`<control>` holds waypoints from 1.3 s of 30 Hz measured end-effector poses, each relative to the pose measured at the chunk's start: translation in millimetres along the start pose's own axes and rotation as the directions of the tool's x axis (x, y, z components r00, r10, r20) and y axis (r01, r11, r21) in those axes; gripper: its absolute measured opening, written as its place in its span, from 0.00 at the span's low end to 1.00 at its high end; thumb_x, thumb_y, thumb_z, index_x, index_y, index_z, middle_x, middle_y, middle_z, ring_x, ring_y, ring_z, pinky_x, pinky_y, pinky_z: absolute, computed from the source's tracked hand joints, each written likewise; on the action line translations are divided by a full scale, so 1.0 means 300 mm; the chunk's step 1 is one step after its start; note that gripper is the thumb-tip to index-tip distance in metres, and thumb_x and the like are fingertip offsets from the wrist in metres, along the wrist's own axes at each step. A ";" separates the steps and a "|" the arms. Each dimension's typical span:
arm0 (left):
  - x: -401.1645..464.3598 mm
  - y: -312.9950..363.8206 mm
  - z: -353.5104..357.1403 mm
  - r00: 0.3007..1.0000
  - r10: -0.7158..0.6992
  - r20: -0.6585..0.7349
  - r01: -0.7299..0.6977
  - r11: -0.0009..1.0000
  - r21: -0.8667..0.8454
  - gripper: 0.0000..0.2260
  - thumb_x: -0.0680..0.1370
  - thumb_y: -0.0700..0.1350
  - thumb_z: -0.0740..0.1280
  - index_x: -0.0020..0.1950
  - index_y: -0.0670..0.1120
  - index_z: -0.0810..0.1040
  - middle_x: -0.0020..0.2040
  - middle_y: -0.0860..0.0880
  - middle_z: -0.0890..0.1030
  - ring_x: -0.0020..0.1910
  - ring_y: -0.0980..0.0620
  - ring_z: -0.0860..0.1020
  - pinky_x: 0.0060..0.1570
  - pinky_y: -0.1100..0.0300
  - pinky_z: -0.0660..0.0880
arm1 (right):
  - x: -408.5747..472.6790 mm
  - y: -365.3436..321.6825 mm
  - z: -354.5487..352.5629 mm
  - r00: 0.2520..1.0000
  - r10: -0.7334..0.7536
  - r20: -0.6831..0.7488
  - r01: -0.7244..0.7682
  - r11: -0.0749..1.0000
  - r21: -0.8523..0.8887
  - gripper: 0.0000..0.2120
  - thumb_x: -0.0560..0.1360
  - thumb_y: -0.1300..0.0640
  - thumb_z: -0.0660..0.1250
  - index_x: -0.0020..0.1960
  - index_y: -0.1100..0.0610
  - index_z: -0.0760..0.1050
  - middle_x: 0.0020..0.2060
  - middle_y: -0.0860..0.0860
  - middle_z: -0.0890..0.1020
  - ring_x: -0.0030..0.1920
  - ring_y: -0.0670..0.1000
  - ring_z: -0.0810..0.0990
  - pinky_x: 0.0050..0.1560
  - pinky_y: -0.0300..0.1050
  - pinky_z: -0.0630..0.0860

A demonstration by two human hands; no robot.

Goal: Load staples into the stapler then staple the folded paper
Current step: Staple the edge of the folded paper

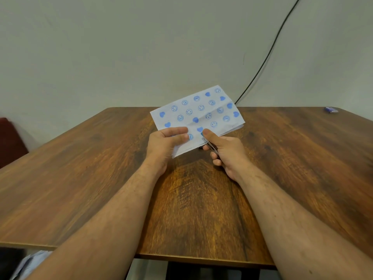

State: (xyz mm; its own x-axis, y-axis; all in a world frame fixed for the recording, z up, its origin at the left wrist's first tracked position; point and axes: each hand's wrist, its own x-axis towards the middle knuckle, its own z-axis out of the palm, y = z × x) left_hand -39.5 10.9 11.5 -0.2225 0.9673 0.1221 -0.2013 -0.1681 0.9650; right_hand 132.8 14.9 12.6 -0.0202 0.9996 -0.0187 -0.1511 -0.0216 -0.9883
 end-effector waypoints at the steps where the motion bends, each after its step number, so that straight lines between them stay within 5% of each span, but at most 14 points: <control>1: -0.004 0.001 0.003 1.000 0.005 0.001 -0.005 1.000 -0.002 0.11 0.69 0.33 0.77 0.49 0.42 0.87 0.53 0.43 0.86 0.54 0.48 0.84 0.52 0.56 0.82 | 0.000 0.001 0.001 1.000 0.000 0.002 0.000 1.000 -0.002 0.17 0.73 0.47 0.76 0.49 0.61 0.81 0.35 0.53 0.83 0.26 0.46 0.68 0.20 0.37 0.63; 20: -0.006 0.002 0.006 1.000 -0.012 0.009 0.012 1.000 0.019 0.11 0.68 0.35 0.78 0.50 0.43 0.88 0.55 0.43 0.86 0.56 0.46 0.84 0.58 0.49 0.81 | -0.008 0.000 0.004 0.998 -0.029 -0.047 0.027 0.999 -0.045 0.15 0.73 0.49 0.76 0.46 0.63 0.82 0.31 0.53 0.82 0.25 0.46 0.67 0.22 0.38 0.61; 26: -0.010 0.019 0.008 0.999 -0.039 0.003 0.039 0.999 -0.035 0.11 0.71 0.30 0.74 0.51 0.39 0.86 0.54 0.44 0.85 0.47 0.52 0.85 0.43 0.63 0.81 | -0.011 -0.012 0.000 0.998 -0.010 -0.060 0.010 1.000 -0.005 0.15 0.73 0.47 0.76 0.48 0.60 0.81 0.34 0.52 0.82 0.25 0.45 0.67 0.20 0.37 0.60; 39: 0.009 0.030 -0.036 0.982 -0.179 -0.054 0.176 0.982 -0.067 0.11 0.71 0.27 0.72 0.47 0.40 0.87 0.55 0.43 0.84 0.53 0.43 0.83 0.48 0.56 0.83 | 0.009 -0.044 -0.073 0.984 -0.026 -0.176 0.033 0.999 0.036 0.15 0.73 0.46 0.76 0.49 0.57 0.81 0.36 0.52 0.83 0.26 0.45 0.67 0.20 0.37 0.60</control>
State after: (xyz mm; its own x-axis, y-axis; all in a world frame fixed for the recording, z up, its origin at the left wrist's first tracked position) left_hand -52.2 10.0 18.0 -0.2340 0.9700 -0.0657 -0.3005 -0.0079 0.9538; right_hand 156.4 18.3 22.2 0.1585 0.9872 -0.0196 -0.1867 0.0104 -0.9824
